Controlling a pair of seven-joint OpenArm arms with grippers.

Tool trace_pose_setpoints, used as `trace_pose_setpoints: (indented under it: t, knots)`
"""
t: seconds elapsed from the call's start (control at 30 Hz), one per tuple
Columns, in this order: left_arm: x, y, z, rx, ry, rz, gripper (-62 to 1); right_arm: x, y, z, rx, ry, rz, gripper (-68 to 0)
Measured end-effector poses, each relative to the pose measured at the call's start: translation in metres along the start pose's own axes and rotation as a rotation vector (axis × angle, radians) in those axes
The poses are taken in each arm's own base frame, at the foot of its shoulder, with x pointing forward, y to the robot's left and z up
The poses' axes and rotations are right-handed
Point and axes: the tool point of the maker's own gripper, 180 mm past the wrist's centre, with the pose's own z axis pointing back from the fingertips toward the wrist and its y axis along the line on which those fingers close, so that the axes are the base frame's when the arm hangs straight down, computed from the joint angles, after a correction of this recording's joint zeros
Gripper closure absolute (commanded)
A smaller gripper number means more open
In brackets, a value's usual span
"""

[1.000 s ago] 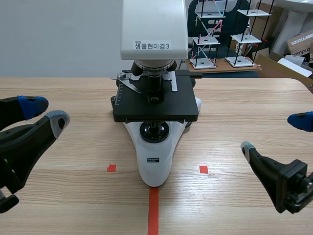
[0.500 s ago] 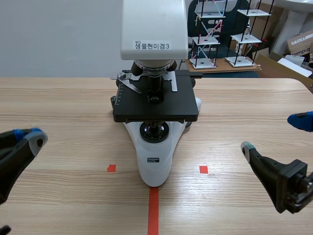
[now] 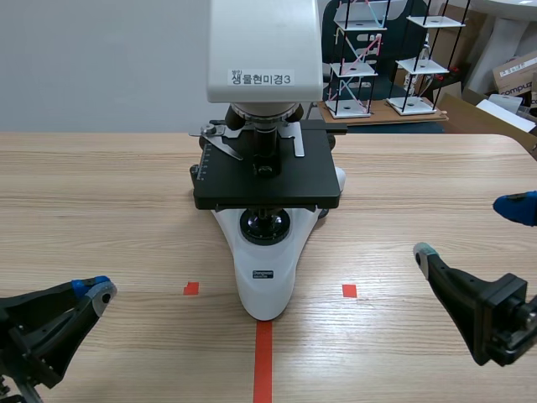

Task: Point at the diaphragm

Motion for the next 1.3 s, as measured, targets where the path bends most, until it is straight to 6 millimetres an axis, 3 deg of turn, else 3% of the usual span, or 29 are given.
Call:
trace_pose_setpoints:
  t: [0.33, 0.63, 0.93, 1.1, 1.3]
  knots:
    - [-0.029, 0.004, -0.012, -0.018, -0.034, -0.031, -1.7, 0.0, 0.0, 0.0, 0.0, 0.0, 0.0, -61.7]
    - [-0.036, 0.006, -0.034, -0.034, -0.09, -0.013, -1.7, 0.0, 0.0, 0.0, 0.0, 0.0, 0.0, -61.7]
    - [-0.013, -0.012, -0.061, -0.016, -0.277, 0.05, -1.7, 0.0, 0.0, 0.0, 0.0, 0.0, 0.0, -61.7]
    - [-0.014, -0.028, -0.069, -0.037, -0.285, 0.087, -1.7, 0.0, 0.0, 0.0, 0.0, 0.0, 0.0, -61.7]
    - [-0.016, -0.03, -0.071, -0.04, -0.278, 0.089, -1.7, 0.0, 0.0, 0.0, 0.0, 0.0, 0.0, -61.7]
